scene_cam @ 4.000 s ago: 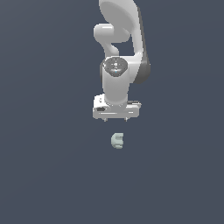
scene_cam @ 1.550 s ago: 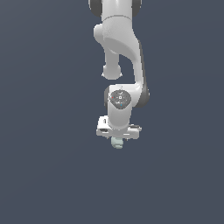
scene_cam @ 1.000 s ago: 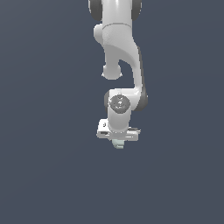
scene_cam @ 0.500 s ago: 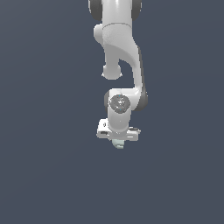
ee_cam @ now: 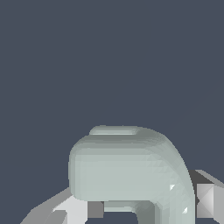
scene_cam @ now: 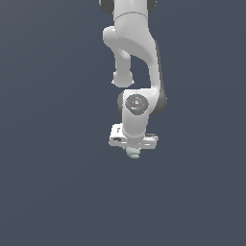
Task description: Pick up the object and move it to a goal position.
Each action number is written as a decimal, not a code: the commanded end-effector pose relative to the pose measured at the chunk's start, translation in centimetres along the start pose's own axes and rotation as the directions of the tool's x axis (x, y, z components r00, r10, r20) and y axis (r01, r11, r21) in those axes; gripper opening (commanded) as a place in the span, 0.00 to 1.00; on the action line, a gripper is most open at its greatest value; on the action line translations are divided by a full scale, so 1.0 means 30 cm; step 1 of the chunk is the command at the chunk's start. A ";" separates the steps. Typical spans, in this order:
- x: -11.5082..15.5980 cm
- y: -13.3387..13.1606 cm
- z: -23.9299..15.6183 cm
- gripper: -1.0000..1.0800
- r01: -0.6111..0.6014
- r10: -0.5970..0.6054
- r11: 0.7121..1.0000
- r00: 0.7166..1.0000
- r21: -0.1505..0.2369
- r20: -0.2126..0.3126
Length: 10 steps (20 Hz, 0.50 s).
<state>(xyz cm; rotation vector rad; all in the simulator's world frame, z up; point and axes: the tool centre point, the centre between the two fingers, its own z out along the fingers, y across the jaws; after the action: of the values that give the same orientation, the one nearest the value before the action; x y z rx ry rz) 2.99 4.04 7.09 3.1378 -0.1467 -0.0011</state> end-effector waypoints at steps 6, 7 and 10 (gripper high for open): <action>-0.083 -0.079 -0.175 0.00 0.001 -0.001 1.000 1.000 0.000 -0.001; -0.098 -0.092 -0.206 0.00 0.001 -0.001 1.000 1.000 0.000 -0.001; -0.143 -0.136 -0.301 0.00 0.001 -0.001 1.000 1.000 0.000 -0.001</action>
<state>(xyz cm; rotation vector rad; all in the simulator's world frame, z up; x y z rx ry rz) -0.25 7.78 14.66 3.1376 -0.1459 -0.0005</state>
